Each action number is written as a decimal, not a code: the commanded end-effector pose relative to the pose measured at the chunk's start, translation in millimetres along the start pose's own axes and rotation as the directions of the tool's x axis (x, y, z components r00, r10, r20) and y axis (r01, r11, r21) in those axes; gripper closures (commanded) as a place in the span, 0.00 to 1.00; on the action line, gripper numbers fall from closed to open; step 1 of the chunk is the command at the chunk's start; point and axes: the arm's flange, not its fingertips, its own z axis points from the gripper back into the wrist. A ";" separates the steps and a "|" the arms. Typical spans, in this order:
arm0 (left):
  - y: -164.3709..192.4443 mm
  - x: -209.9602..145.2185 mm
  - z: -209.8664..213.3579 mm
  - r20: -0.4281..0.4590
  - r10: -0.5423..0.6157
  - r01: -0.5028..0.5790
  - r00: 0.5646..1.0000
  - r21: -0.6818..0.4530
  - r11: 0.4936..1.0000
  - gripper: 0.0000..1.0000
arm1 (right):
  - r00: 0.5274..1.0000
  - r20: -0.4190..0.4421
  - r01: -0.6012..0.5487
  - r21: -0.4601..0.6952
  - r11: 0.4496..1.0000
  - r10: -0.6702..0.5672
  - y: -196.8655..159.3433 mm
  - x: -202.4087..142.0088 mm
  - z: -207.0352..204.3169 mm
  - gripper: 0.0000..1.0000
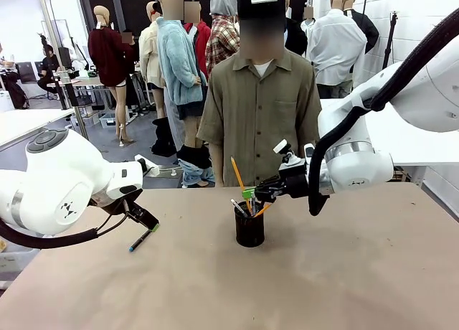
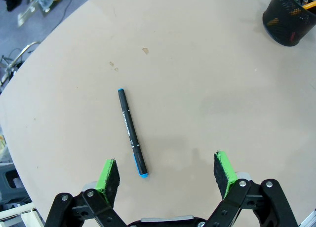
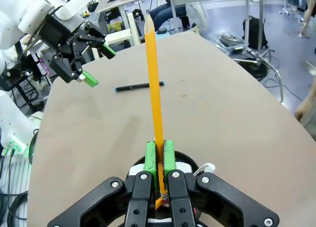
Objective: Place the pens into the pen holder.
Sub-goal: Pick up a writing instrument from the table and place it into the Pen holder.
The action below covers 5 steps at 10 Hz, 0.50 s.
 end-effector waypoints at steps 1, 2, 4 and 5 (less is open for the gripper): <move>1.8 -0.7 0.7 0.001 0.005 -0.005 1.000 -0.001 1.000 0.00 | 0.999 -0.034 0.007 0.015 1.000 -0.007 -4.4 1.5 -3.1 1.00; 1.8 -0.7 0.7 0.001 0.005 -0.005 1.000 -0.001 1.000 0.00 | 0.999 -0.039 0.002 0.004 1.000 -0.002 -3.9 1.0 -2.7 0.93; 1.8 -0.7 0.7 0.001 0.005 -0.005 1.000 -0.001 1.000 0.00 | 0.999 -0.042 0.001 0.003 1.000 -0.001 -4.0 0.0 -0.7 0.55; 1.8 -0.7 0.7 0.001 0.005 -0.005 1.000 -0.001 1.000 0.00 | 0.999 -0.032 0.005 -0.003 1.000 -0.005 -4.9 -1.6 1.3 0.55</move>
